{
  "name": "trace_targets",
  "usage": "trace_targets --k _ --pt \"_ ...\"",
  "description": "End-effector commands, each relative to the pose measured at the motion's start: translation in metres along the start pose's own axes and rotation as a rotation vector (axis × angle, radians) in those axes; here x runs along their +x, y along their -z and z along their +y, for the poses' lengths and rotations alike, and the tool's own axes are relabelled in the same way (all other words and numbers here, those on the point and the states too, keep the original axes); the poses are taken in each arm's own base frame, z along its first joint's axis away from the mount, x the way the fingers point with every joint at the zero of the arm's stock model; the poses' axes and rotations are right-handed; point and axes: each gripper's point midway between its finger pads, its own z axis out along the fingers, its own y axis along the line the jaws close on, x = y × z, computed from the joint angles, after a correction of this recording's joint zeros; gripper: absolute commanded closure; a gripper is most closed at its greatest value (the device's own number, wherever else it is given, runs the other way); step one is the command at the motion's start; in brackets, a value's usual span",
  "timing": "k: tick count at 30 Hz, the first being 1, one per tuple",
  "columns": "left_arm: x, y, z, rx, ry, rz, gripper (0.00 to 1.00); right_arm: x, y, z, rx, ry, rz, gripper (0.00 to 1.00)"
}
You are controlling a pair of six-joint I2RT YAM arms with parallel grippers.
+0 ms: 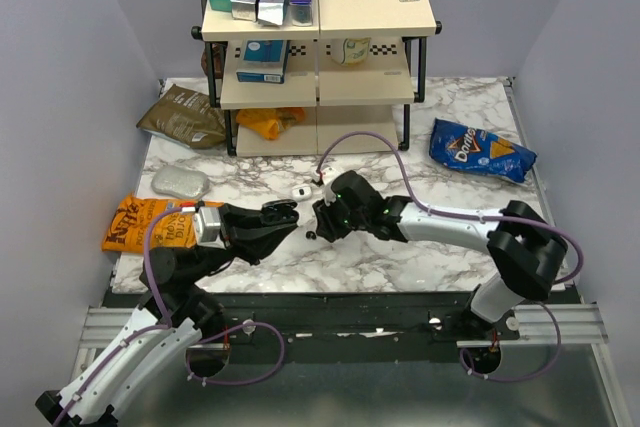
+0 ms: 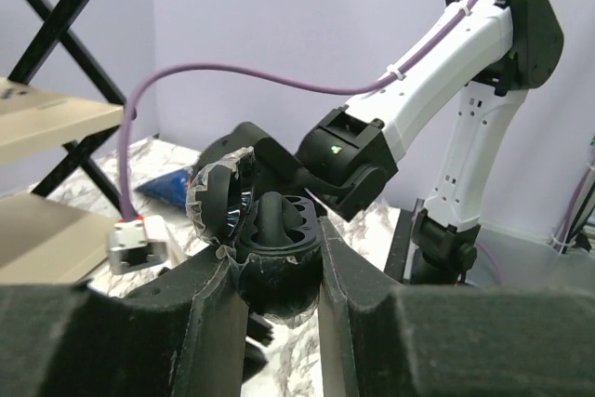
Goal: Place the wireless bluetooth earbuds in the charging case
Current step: Pick up the earbud from the center of the board.
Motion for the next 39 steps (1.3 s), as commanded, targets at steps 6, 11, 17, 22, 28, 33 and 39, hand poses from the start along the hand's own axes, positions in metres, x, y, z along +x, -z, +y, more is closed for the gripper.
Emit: trace_targets --k 6,11,17,22,28,33,39 --pt "0.008 0.005 0.013 -0.085 0.009 0.049 1.00 -0.029 -0.044 -0.006 0.048 0.025 -0.021 0.46" --pt "0.005 0.005 0.013 -0.086 -0.003 0.045 1.00 -0.019 -0.056 -0.024 0.136 0.054 0.021 0.45" --pt "0.007 0.003 0.013 -0.084 -0.006 0.049 1.00 -0.007 -0.061 -0.035 0.181 0.067 0.053 0.45" --pt "0.010 0.002 0.015 -0.082 -0.001 0.056 1.00 -0.002 -0.063 -0.031 0.155 0.074 0.062 0.45" --pt "0.011 0.003 0.014 -0.079 0.002 0.057 1.00 0.006 -0.062 -0.026 0.145 0.080 0.073 0.45" --pt "0.011 0.002 0.013 -0.072 0.012 0.053 1.00 0.015 -0.063 -0.021 0.146 0.091 0.088 0.45" --pt "0.012 0.002 0.012 -0.068 0.015 0.055 1.00 0.020 -0.064 -0.021 0.148 0.094 0.098 0.45"
